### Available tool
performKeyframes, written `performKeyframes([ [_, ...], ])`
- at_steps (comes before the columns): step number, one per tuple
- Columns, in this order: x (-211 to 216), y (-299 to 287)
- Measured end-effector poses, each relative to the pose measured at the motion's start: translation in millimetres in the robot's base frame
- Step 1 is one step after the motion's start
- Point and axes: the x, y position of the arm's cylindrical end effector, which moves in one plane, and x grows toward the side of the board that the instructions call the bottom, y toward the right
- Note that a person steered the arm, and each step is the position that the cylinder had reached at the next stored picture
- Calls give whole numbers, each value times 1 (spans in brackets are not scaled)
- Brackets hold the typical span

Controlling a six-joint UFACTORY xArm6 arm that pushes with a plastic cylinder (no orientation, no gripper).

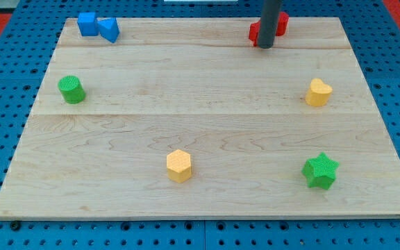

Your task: Push the yellow heart into yellow hexagon

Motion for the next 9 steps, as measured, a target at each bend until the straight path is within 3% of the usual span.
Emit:
performKeyframes([
  [3, 13, 0],
  [4, 46, 11],
  [5, 90, 40],
  [7, 108, 117],
  [9, 154, 48],
])
